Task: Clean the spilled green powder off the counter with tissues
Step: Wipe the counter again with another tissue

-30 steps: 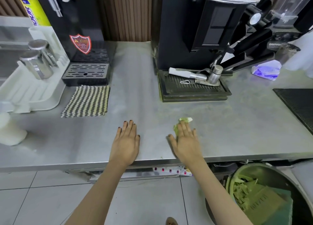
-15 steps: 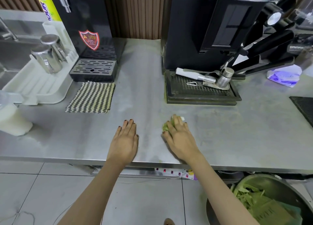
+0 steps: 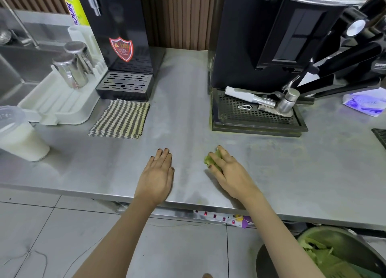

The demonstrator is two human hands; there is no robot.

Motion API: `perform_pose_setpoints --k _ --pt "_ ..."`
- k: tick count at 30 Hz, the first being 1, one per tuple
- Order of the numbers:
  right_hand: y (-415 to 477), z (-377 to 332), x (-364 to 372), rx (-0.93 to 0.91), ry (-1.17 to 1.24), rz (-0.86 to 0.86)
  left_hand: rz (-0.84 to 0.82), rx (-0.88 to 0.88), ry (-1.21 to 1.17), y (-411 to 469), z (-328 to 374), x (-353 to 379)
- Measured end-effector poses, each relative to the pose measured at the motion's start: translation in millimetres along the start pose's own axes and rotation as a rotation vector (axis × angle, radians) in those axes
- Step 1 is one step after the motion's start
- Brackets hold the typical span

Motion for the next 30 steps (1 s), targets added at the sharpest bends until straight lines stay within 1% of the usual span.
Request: perform_pose_setpoints --k 3,6,9,11,13,14,17,19,21,23,24,25,26,29,30 --pt "-5.6 -1.3 1.3 -0.111 -0.024 -0.035 0.009 0.002 0.001 0.1 0.9 -1.3" --pt "-4.8 -1.3 4.0 -0.122 -0.107 -0.029 0.012 0.002 0.006 -0.1 0.7 -1.3" --pt "0.1 -3.4 6.7 -0.06 -0.153 0.043 0.013 0.006 0.014 0.3 -0.4 -0.2" --pt "7.2 3.2 6.8 0.04 -0.168 0.087 0.01 0.006 0.024 0.4 -1.2 0.8" --pt "11.2 4.8 9.0 0.132 -0.168 0.095 0.011 0.006 0.024 0.4 -1.4 1.0" --pt "10.9 -3.9 9.4 0.135 -0.163 0.089 0.014 0.006 0.021 0.5 -1.5 0.9" --pt "1.5 -37.2 20.0 0.012 -0.2 0.05 0.016 0.01 0.02 0.7 -1.8 1.2" --pt "-2.6 -35.9 15.6 -0.019 -0.276 0.11 0.016 0.013 0.023 0.7 -2.4 1.8" --pt "9.6 -4.6 8.1 0.081 -0.26 0.132 0.019 0.013 0.024 0.5 -3.1 2.0" --pt "27.2 30.4 -1.6 0.257 -0.218 0.141 0.019 0.016 0.028 0.4 -2.7 2.3" --pt "34.6 37.2 -5.0 0.319 -0.208 0.145 0.017 0.016 0.031 0.7 -2.8 2.6" --pt "40.8 31.0 -6.3 0.323 -0.204 0.141 0.015 0.017 0.033 1.0 -2.9 2.7" --pt "43.7 14.1 -3.2 0.26 -0.189 0.124 0.015 0.018 0.033 1.3 -2.9 2.8" --pt "19.2 -46.5 15.8 -0.058 -0.165 0.048 0.018 0.021 0.039 1.5 -2.0 2.2" --pt "5.7 -49.4 14.6 -0.104 -0.164 0.053 0.015 0.02 0.042 1.2 -1.8 2.6"
Point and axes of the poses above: each hand's wrist, its own y-axis towards the middle knuckle, its own x-axis out of the palm, z = x × y, the point moved 9 cm from there along y, towards the middle knuckle, and after that the axes turned 8 degrees about -y, right-handed, at the moved point
